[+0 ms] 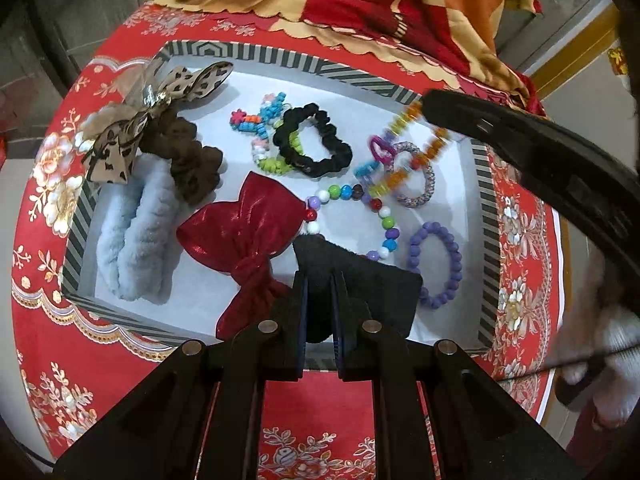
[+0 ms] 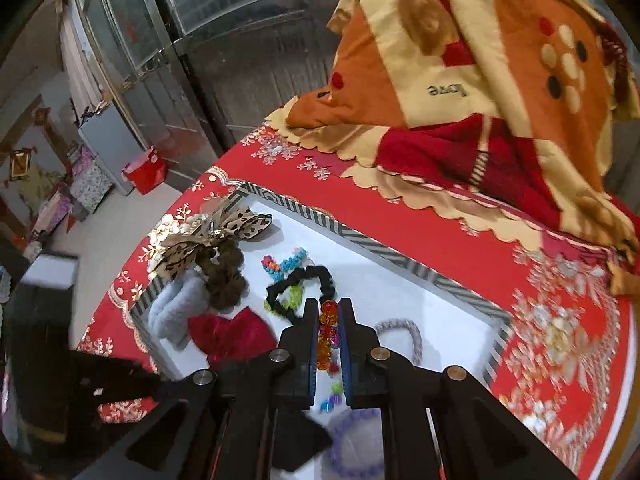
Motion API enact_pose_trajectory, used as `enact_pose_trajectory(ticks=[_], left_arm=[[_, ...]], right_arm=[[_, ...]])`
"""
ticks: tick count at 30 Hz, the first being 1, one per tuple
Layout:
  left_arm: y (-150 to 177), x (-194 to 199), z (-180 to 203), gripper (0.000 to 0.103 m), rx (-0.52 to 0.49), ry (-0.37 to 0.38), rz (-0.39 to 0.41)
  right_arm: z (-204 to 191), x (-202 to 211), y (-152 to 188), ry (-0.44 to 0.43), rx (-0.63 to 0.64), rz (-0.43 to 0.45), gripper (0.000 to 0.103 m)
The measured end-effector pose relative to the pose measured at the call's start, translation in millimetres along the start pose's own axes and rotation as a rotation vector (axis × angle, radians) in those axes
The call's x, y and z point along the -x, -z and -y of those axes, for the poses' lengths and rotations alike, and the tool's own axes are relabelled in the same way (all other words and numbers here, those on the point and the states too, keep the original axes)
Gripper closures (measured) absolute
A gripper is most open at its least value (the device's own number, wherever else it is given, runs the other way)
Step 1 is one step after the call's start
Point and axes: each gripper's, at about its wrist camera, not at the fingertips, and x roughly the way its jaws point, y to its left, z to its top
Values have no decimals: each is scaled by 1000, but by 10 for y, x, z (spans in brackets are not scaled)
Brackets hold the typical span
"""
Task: Organize jewelry
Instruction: 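Carry both items over the tray while right gripper releases the amber bracelet inside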
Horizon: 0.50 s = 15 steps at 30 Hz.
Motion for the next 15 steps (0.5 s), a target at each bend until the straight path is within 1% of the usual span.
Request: enact_pose_trajectory(ticks=[3, 6, 11, 14, 15], left_arm=[[-6, -4, -11, 94, 12, -3, -1], [-17, -12, 2, 94, 14, -11, 0], [-41, -46, 29, 94, 8, -36, 14], [-43, -54, 49, 87, 1, -54, 23], [-46, -56, 56, 78, -1, -58, 25]], right_arm=[[117, -267, -83, -5, -9, -26, 94], [261, -489, -100, 22, -26, -53, 94], [487, -682, -37, 61, -75, -71, 94], [575, -707, 1, 53, -101, -63, 94], [603, -710, 17, 47, -115, -66, 93]])
